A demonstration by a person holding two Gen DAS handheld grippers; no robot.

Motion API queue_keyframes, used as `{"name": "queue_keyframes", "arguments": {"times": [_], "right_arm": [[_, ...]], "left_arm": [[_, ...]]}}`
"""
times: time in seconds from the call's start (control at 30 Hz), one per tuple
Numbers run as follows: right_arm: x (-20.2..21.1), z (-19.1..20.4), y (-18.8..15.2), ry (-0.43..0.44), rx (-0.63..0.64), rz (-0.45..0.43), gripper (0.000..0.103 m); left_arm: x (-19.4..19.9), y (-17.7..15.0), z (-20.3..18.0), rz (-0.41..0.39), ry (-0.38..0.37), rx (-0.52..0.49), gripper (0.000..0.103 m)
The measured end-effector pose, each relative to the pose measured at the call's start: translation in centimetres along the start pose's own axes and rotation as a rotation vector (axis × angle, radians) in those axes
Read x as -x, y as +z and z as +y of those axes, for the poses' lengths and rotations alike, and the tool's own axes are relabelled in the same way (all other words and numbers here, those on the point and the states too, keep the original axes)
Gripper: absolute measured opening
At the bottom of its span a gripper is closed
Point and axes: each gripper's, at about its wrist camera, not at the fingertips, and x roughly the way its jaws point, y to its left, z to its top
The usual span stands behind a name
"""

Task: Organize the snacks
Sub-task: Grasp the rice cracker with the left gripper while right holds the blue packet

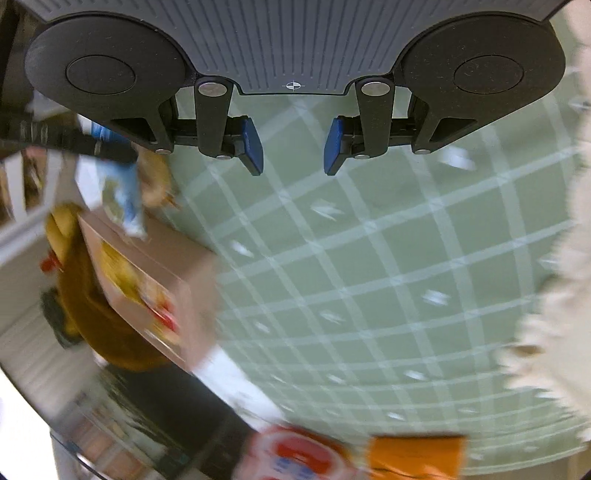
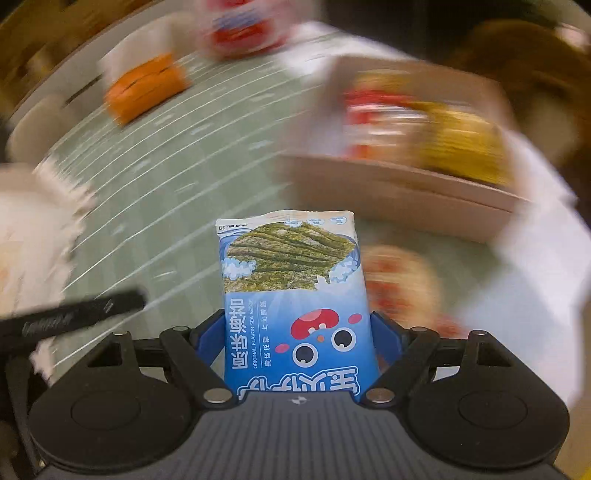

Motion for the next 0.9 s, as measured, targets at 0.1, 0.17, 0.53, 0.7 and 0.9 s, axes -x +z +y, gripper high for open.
{"name": "queue_keyframes", "arguments": {"times": [0.1,0.17,0.53,0.7,0.9], "right_arm": [[0.7,-4.2,-0.4,-0.118,-0.082,-0.055,0.082],[0.4,-5.8,-0.4,-0.192,-0.088,-0.081,0.082],[-3.6,-5.0,-2.2,-0.086,-0.080,-0.003,0.082],[-3.7,-4.0,-2.9,-0.143,-0.048,-0.004,0.086],[-2.9,-7.3,-2.5,-0.018,-0.235,-0.021,0.088]], "left_arm": [[-0.8,-0.9,-3.0,0.025,-0.055,-0.078,0.041],[-1.1,-1.4,-4.6,0.033,-0.077,-0.127,0.041],[-0.9,-2.1,-4.7,0.038,-0.044,-0.119,0.041],[-2.2,-0.2,-5.0,0.022,-0.085,-0.137,0.041],[-4.9,2.4,-6.0,0.038,-0.138,-0.151,0.041]]}}
